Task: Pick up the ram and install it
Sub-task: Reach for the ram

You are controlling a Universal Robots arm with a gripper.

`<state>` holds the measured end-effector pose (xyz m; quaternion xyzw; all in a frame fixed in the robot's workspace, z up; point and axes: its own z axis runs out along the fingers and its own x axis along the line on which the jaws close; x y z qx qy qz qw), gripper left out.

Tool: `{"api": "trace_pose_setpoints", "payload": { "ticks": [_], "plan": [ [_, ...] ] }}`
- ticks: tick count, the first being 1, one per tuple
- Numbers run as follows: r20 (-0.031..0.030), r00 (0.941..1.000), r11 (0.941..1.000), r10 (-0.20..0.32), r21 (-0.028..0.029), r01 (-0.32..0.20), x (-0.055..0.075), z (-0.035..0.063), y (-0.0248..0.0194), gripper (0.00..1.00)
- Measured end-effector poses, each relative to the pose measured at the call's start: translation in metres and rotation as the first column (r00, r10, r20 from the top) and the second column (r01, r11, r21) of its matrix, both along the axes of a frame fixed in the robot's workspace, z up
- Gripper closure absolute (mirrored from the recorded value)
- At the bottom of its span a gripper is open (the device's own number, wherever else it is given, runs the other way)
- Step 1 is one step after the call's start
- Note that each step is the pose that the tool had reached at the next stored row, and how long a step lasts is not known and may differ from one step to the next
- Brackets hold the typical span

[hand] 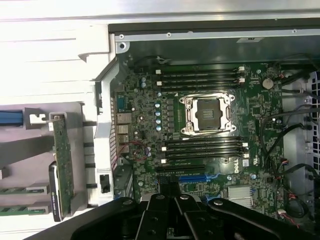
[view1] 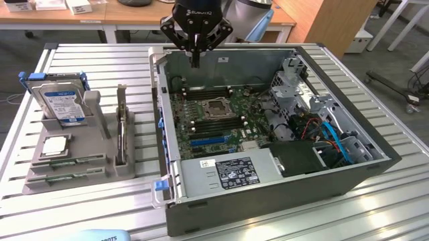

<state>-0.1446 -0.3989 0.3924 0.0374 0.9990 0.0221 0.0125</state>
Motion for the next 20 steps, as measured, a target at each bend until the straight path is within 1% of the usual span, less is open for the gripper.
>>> {"api": "trace_pose_setpoints", "payload": {
  "ticks": [10, 20],
  "plan": [
    [0.0000, 1.0000, 1.0000, 0.000, 0.0001, 0.000, -0.015, -0.0005, 0.0000, 0.90],
    [0.0000, 1.0000, 1.0000, 0.000, 0.0001, 0.000, -0.033, -0.0007, 0.0000, 0.90]
  ]
}}
